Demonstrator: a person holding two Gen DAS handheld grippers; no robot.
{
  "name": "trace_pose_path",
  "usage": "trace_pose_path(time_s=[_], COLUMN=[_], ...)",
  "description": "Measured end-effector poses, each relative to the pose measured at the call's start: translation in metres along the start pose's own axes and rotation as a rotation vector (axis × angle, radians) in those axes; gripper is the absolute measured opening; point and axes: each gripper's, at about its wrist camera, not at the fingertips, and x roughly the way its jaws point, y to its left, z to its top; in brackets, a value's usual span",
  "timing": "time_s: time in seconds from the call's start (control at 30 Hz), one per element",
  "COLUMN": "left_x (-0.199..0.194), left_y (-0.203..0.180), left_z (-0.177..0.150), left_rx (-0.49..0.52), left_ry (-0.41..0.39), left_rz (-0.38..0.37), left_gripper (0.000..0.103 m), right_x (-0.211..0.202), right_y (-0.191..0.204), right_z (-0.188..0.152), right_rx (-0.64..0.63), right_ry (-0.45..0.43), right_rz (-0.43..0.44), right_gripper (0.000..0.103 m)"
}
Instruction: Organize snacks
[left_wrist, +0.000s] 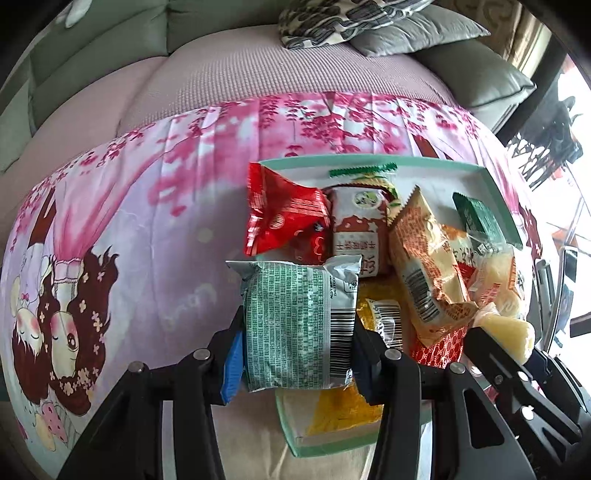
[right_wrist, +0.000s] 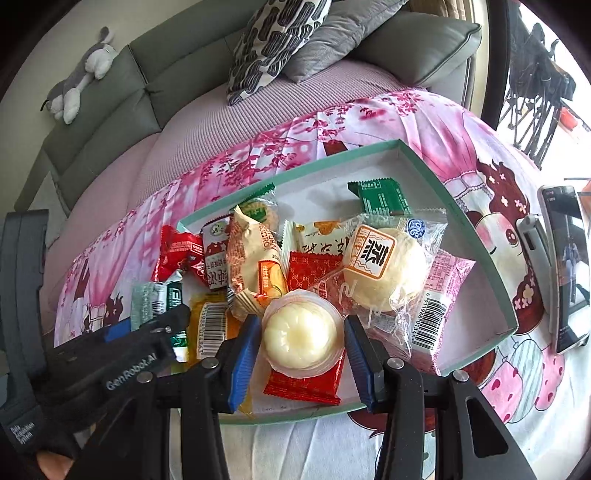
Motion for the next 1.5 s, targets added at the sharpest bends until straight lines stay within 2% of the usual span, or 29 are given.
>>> trace_pose_path(time_s=[0.37,0.53,0.7,0.8,0.83,0.87,0.9,1.07,1.2,1.27,1.5], left_x=[0.01,0.003,-0.014,-0.026,-0.03,-0.033,-0.037,-0.051,-0.057,-0.058,-0.057], left_y=[-0.003,0.001,0.005,0.012,0.015,0.018,0.022,0.043,0.059,0.066,0.081], left_z=[0.001,-0.001,-0.002,-0.007,-0.01,-0.012,-0.016,-0.038,-0.059,-0.07,-0.108], left_rx=[-0.01,-0.032,-0.047,-0.057,-0.062,-0.065,-0.068,-0.082,-0.092,-0.103,-0.135], left_ry=[0.025,0.026,0.008,-0.008,-0.014,-0.02,-0.029,-0.065,-0.095,-0.1,-0.084], left_rz=[-0.042,-0.044,-0.05,-0.042,-0.031,-0.018,0.002,0.104,0.174,0.197,0.247], left_gripper=[0.051,0.064,0.067,0.07,0.073,0.08,0.082,0.082,0.091,0.091,0.091], right_x=[0.01,0.008,0.002,-0.005,-0.007,-0.008,-0.01,-0.014,-0.018,-0.021,-0.026], right_y=[0.0,0.002,0.005,0.007,0.008,0.009,0.009,0.015,0.022,0.026,0.035], right_z=[-0.003,-0.003,-0.003,-0.005,-0.006,-0.007,-0.009,-0.021,-0.033,-0.039,-0.058], right_rx=[-0.003,-0.009,-0.018,-0.03,-0.032,-0.035,-0.039,-0.073,-0.109,-0.123,-0.171], right_ry=[0.025,0.021,0.015,0.006,0.004,0.003,0.001,0.004,0.004,-0.003,-0.011], right_rz=[-0.02,-0.019,-0.028,-0.03,-0.03,-0.031,-0.032,-0.042,-0.038,-0.035,-0.046], right_gripper=[0.049,0.05,0.056,0.064,0.068,0.069,0.071,0.083,0.091,0.102,0.103])
